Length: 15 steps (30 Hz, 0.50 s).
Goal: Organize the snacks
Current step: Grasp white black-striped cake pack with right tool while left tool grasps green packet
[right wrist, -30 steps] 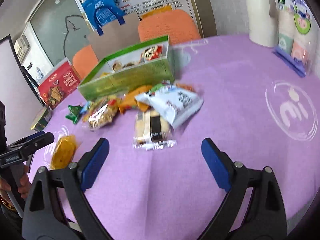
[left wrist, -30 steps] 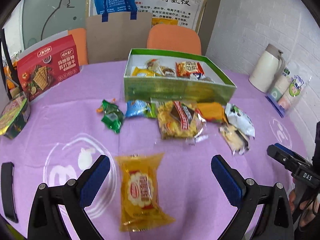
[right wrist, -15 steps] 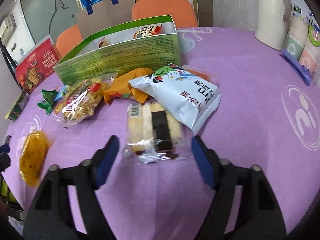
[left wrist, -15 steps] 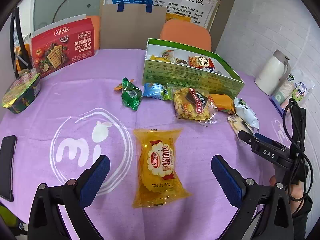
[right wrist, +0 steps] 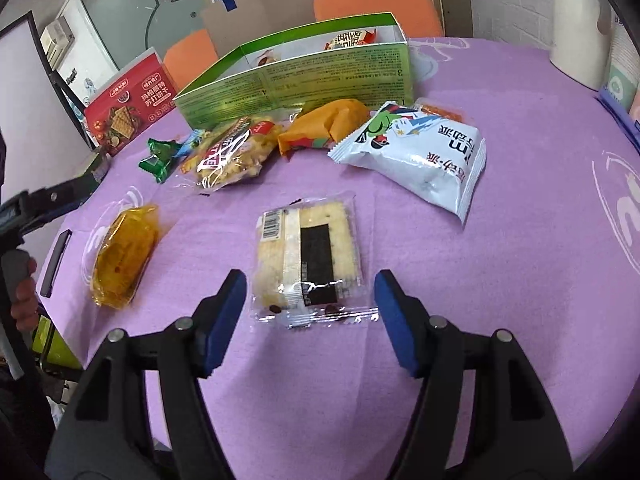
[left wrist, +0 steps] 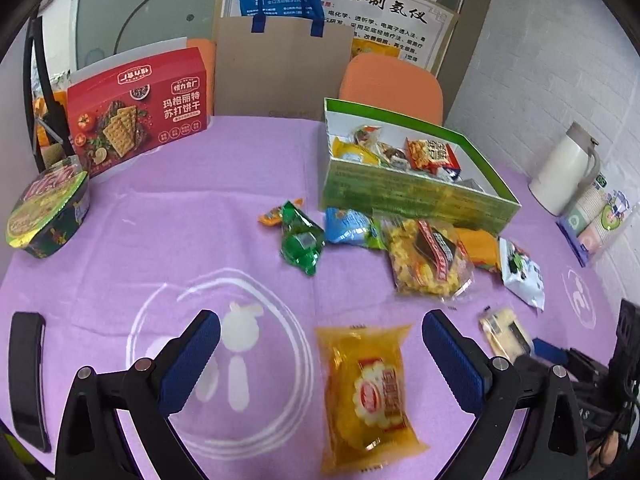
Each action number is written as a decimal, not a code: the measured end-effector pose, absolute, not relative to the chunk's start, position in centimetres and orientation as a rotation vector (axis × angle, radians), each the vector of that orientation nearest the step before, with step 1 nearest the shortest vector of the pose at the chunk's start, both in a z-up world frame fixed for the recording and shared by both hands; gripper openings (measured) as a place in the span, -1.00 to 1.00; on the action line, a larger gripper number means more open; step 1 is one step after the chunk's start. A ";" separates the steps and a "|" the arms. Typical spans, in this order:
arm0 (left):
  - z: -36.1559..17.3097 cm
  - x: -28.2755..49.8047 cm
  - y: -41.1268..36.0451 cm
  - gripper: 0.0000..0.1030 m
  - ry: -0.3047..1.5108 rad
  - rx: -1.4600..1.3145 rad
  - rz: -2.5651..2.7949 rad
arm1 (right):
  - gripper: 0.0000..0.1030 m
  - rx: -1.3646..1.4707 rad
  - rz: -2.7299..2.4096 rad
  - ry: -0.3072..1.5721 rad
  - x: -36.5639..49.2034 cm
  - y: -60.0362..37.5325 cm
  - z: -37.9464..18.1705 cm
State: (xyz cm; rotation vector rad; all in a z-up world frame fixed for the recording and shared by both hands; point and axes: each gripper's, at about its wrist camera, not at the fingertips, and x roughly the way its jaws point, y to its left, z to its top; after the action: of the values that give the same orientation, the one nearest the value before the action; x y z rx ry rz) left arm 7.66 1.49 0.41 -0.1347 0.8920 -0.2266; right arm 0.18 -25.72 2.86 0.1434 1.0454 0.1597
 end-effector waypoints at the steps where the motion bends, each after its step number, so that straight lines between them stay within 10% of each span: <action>1: 0.3 8.7 1.8 0.99 0.897 -0.142 -0.215 | 0.31 0.141 0.159 1.048 0.0 -25.7 2.9; 10: -2.7 16.4 1.7 0.48 0.991 -0.218 -0.212 | 0.31 0.132 0.152 1.055 -0.3 -25.6 3.2; 15: -4.8 17.9 2.0 -0.22 1.063 -0.269 -0.228 | 0.31 0.115 0.149 1.060 -0.4 -25.2 3.0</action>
State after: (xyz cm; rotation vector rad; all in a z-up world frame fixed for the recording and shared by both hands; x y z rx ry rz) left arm 17.95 1.99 -4.78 -0.2691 1.0629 -0.2276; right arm -0.43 -25.21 3.01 0.1151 1.0604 0.1490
